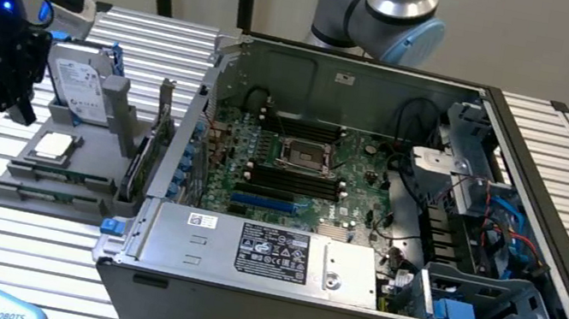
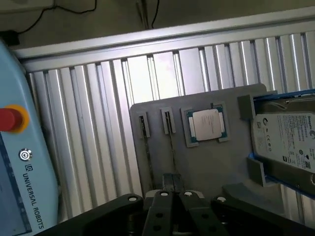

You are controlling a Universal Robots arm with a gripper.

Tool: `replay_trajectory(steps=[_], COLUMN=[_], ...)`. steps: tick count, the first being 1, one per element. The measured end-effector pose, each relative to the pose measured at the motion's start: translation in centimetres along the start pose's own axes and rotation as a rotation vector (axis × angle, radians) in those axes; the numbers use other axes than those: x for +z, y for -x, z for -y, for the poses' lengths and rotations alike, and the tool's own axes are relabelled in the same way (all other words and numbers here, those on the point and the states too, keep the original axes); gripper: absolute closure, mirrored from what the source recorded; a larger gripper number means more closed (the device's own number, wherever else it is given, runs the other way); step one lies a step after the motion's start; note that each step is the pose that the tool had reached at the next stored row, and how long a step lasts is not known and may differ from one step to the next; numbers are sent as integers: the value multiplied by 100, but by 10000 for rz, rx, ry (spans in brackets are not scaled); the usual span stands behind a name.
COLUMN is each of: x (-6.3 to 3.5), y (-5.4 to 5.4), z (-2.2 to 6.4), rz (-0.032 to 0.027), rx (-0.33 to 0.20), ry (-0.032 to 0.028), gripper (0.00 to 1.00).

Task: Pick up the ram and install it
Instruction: 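Pick up the ram and move it above insertion slot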

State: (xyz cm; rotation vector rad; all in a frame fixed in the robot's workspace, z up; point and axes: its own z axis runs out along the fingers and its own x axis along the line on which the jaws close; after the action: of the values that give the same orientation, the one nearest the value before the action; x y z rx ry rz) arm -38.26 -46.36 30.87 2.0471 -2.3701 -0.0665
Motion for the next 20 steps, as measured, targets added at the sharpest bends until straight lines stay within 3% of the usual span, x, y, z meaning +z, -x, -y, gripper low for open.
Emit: replay_trajectory(steps=[5, 12, 17, 20], x=[26, 61, 104, 146], y=[-1, -1, 1, 6], z=[1, 3, 23, 81], rz=[-29, -48, -58, -59], rx=[-916, -2047, -2441, -2526], ry=[-35, -220, -231, -231], gripper=[89, 89, 89, 89])
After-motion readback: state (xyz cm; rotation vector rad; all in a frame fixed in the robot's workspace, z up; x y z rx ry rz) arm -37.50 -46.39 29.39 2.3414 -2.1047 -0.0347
